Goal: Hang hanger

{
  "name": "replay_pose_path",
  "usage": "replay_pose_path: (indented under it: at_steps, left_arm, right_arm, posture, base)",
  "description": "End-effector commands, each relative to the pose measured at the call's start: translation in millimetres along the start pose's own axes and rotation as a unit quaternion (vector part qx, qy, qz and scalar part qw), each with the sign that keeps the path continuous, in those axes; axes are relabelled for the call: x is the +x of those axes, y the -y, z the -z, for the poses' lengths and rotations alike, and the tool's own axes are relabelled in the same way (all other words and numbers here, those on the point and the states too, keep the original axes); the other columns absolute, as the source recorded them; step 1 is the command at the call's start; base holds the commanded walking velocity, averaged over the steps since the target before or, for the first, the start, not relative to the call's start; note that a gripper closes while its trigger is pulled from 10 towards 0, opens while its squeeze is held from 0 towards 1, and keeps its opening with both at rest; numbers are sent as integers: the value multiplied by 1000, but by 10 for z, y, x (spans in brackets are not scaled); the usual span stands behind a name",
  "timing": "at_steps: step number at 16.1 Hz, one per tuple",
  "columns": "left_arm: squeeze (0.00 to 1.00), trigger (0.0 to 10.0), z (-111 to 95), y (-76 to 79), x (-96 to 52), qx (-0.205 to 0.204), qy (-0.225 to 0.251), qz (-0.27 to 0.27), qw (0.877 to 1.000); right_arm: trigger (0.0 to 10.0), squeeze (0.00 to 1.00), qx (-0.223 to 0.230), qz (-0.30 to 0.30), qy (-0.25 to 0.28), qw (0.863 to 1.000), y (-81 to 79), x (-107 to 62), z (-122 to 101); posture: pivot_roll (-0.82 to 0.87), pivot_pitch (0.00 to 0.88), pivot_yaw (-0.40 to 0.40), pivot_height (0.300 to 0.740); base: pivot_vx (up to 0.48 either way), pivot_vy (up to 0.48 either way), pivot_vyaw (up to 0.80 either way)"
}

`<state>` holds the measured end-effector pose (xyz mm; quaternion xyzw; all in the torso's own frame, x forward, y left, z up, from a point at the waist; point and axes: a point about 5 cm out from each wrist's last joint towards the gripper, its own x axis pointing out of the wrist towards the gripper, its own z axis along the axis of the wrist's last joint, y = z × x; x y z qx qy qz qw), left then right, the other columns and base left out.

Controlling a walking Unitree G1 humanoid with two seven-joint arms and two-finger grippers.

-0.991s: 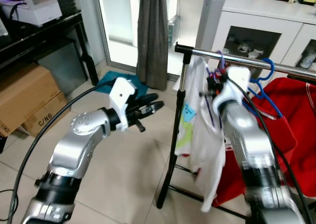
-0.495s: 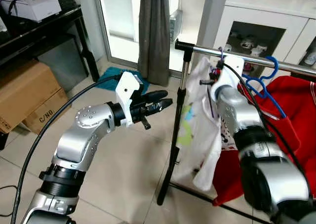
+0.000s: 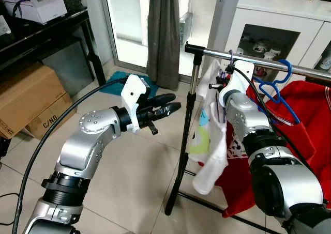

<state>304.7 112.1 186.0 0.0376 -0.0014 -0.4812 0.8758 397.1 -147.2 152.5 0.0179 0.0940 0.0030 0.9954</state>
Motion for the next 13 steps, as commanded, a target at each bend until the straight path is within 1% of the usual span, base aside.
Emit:
replay_pose_path:
  at_steps: [1,2,3,4,5,6,7,8,9,10,11,12,13]
  left_arm:
    - [0,10000,27,-57,-26,4,-7,-26,1000]
    - [0,10000,118,-105,-61,12,-33,-59,998]
    - [0,10000,157,-132,-81,16,-42,-79,996]
    - [0,10000,206,-197,-138,12,-41,-135,990]
    - [0,10000,229,-232,-191,2,-34,-174,984]
    - [0,10000,253,-241,-237,4,-33,-203,979]
    - [0,10000,283,-241,-285,-1,-30,-238,971]
    - [0,10000,305,-227,-307,-5,-31,-252,967]
    - [0,10000,361,-150,-334,-4,-36,-259,965]
    - [0,10000,370,-131,-336,-5,-35,-263,964]
    - [0,10000,370,-126,-333,-8,-33,-267,963]
    - [0,10000,347,-111,-307,-15,-23,-274,961]
    - [0,10000,341,-98,-292,-17,-22,-271,962]
  right_arm:
    - [10000,1000,5,-10,25,1000,35,-16,-68]
    - [10000,1000,6,-28,45,999,44,-56,-115]
    - [10000,1000,8,-39,55,998,43,-83,-138]
    - [10000,1000,9,-67,75,995,29,-187,-163]
    - [10000,1000,10,-87,88,992,7,-287,-165]
    - [10000,1000,11,-98,101,990,1,-394,-159]
    - [10000,1000,18,-115,124,985,-17,-577,-153]
    - [10000,1000,27,-122,132,983,-23,-670,-149]
    - [10000,1000,55,-114,148,981,13,-877,-118]
    - [10000,1000,64,-112,148,981,29,-950,-90]
    - [10000,1000,62,-112,146,981,35,-989,-55]
    - [10000,1000,50,-111,137,983,45,-1094,52]
    - [10000,1000,50,-111,133,984,46,-1141,77]
  posture:
    - [-31,0,19,740]
    - [-30,0,22,740]
    - [-30,0,22,740]
    - [-30,0,25,740]
    - [-31,0,28,740]
    - [-29,0,29,740]
    - [-29,0,30,740]
    - [-29,0,29,740]
    - [-33,0,25,740]
    - [-35,0,25,740]
    - [-35,0,25,740]
    - [-35,0,24,740]
    - [-35,0,24,740]
  base:
    - [0,0,0]
    - [0,0,0]
    - [0,0,0]
    - [0,0,0]
    - [0,0,0]
    - [0,0,0]
    - [0,0,0]
    - [0,0,0]
    - [0,-296,0]
    - [0,-315,0]
    - [0,-360,0]
    - [0,-416,0]
    - [0,-416,0]
